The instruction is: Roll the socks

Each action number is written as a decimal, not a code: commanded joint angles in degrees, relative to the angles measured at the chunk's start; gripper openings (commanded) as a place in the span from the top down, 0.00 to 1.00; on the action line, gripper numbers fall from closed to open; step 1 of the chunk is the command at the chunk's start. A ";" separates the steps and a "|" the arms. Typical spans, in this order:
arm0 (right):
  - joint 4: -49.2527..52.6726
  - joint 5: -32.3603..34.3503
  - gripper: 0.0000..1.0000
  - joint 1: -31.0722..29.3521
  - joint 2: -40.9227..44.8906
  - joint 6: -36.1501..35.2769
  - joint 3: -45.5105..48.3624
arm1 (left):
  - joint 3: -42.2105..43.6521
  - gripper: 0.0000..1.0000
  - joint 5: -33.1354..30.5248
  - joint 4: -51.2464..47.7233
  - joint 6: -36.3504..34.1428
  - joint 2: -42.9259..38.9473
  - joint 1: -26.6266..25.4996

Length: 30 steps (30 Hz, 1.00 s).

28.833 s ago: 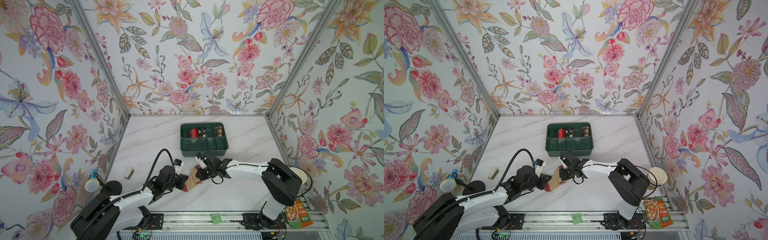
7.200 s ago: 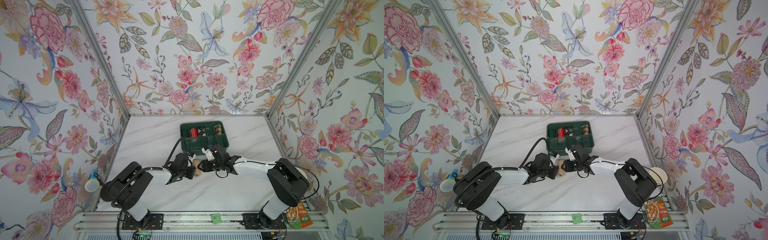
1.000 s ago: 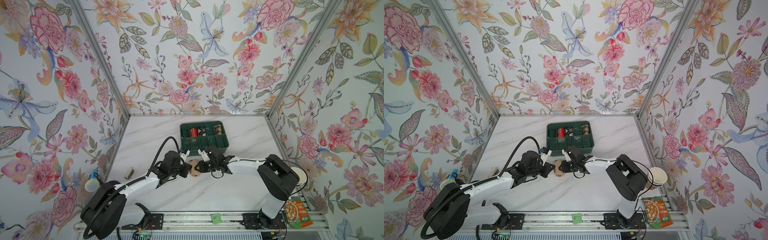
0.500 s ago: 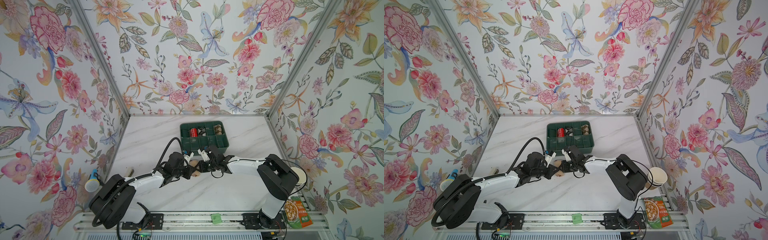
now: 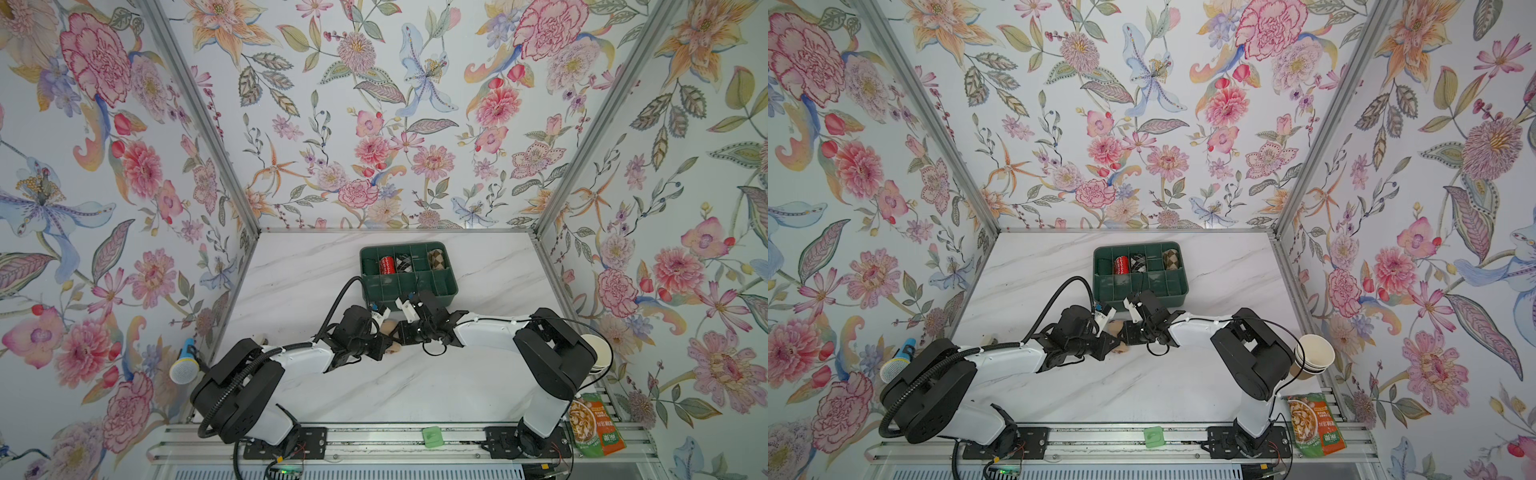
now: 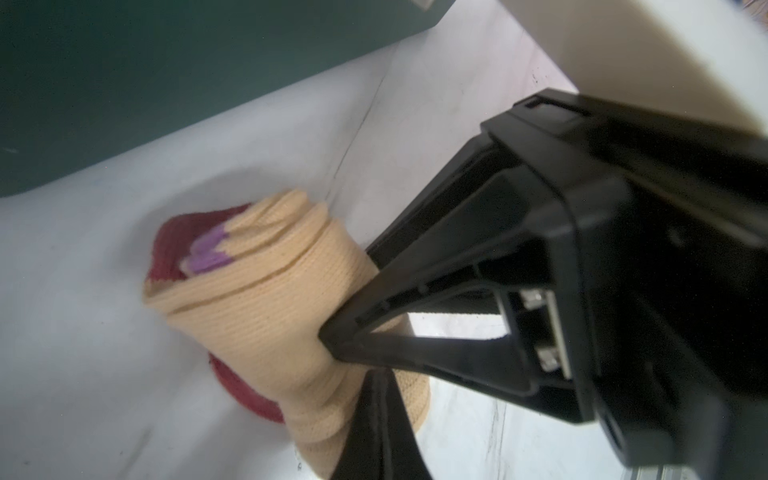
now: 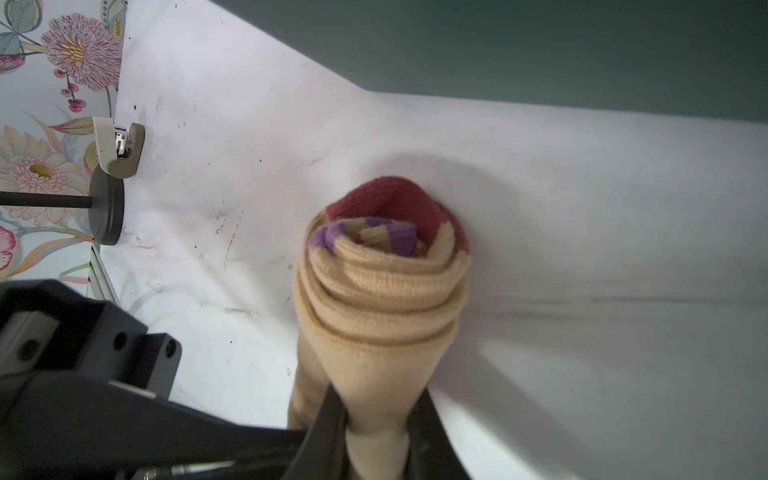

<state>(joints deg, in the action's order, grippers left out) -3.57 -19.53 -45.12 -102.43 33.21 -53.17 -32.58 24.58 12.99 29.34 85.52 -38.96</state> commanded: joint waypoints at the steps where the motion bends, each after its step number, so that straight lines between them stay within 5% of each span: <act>1: 5.42 0.73 1.00 0.14 -2.68 -0.42 0.72 | -0.50 1.00 -5.23 -4.90 -2.41 2.89 0.09; 17: 5.16 -0.77 0.85 0.66 -4.00 -0.64 0.26 | 0.09 1.00 -6.57 -4.82 -4.63 10.26 2.43; 30: 5.39 -0.72 0.56 1.77 -3.74 -0.81 -0.39 | 1.06 1.00 -5.43 -4.58 -5.02 10.79 3.76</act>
<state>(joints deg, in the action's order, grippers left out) -4.16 -18.35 -42.44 -104.01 33.19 -54.06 -34.48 25.45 18.22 25.87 91.85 -36.64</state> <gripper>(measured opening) 0.432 0.048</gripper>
